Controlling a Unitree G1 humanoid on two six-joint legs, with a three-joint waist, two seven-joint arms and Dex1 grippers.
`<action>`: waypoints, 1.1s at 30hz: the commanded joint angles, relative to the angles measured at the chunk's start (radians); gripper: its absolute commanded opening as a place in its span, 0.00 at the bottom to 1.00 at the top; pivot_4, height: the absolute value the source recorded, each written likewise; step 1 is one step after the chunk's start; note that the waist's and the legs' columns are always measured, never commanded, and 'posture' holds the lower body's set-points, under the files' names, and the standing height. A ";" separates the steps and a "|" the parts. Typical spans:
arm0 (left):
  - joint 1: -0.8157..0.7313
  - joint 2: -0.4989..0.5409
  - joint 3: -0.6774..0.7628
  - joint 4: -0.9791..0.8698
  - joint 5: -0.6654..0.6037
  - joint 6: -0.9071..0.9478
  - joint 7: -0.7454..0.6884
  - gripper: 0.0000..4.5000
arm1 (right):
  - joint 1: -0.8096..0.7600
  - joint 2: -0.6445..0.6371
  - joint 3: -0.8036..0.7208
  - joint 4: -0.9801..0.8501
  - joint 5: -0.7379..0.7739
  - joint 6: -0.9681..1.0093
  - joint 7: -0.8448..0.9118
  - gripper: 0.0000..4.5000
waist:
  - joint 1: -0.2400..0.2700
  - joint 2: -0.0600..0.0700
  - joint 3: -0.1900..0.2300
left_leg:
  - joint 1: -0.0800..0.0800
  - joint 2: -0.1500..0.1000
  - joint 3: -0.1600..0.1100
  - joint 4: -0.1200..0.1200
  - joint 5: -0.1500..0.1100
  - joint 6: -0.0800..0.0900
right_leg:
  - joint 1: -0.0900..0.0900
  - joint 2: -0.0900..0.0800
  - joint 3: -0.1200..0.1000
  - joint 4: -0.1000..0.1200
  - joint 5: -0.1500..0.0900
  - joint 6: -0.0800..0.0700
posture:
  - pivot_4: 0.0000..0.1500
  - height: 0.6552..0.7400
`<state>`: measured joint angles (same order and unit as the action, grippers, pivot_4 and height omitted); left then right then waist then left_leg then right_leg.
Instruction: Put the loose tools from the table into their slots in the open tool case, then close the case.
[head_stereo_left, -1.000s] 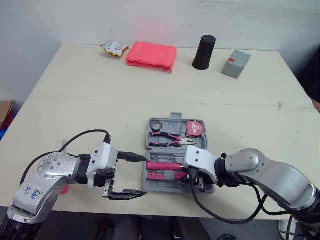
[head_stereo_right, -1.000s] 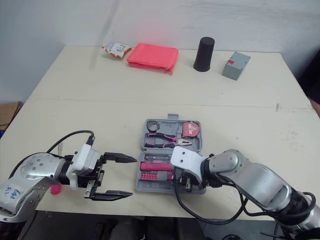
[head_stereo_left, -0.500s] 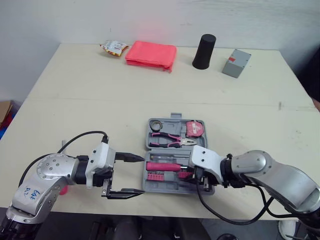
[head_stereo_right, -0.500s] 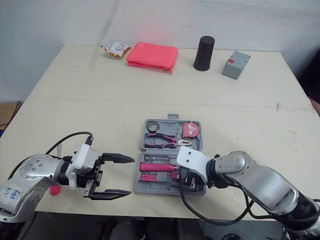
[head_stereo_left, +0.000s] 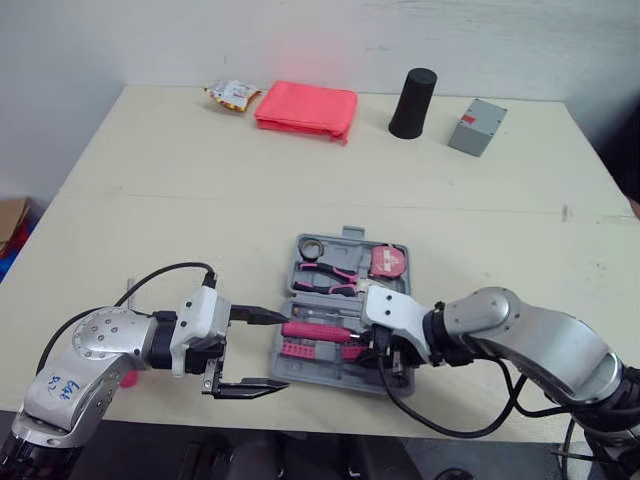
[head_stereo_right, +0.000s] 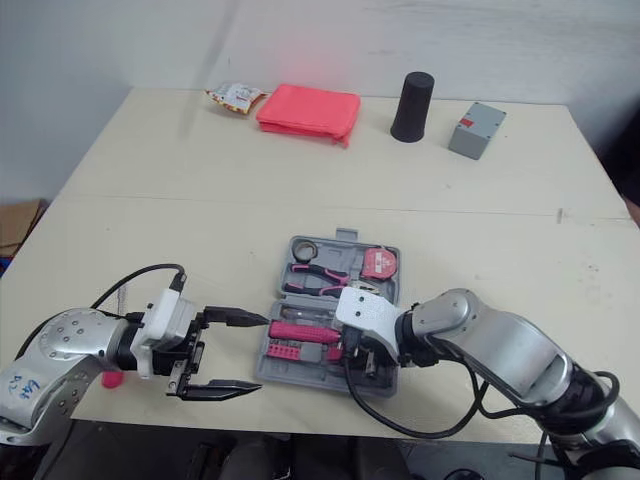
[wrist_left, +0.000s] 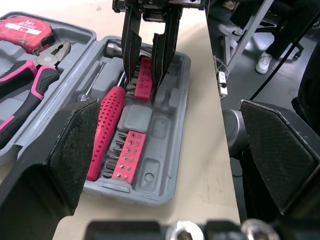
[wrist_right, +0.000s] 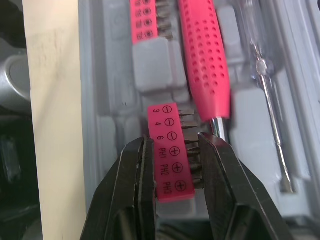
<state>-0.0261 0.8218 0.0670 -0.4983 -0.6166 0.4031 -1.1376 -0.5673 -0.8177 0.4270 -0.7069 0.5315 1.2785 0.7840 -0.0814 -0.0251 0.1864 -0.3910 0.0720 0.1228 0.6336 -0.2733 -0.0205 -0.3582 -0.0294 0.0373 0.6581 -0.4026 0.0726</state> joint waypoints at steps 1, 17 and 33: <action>0.014 0.005 0.009 -0.011 0.007 -0.021 -0.007 1.00 | -0.016 -0.004 -0.041 -0.029 0.033 0.026 0.003 0.19 | 0.000 0.000 0.000 | 0.000 0.000 0.000 0.000 0.000 0.000 | 0.000 0.000 0.000 0.000 0.000 0.000 | 1.00 1.00; 0.033 0.011 0.005 0.012 0.030 -0.052 -0.029 1.00 | -0.032 0.100 0.018 -0.038 0.030 0.119 -0.122 0.19 | -0.003 0.000 0.000 | 0.000 0.000 0.000 0.000 0.000 0.000 | -0.001 0.000 0.000 0.000 0.000 0.000 | 1.00 1.00; 0.039 0.012 0.005 0.025 0.043 -0.068 -0.025 1.00 | -0.046 0.157 0.016 -0.008 0.080 0.143 -0.117 0.19 | -0.005 0.000 0.000 | 0.000 0.000 0.000 -0.001 0.000 0.000 | -0.001 0.000 0.000 0.001 0.000 0.000 | 1.00 1.00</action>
<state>0.0071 0.8279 0.0662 -0.4592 -0.5765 0.3472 -1.1576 -0.6172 -0.6760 0.4583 -0.6995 0.5757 1.4125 0.6607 -0.0864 -0.0252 0.1864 -0.3907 0.0724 0.1231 0.6322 -0.2730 -0.0206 -0.3595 -0.0291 0.0372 0.6591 -0.4028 0.0722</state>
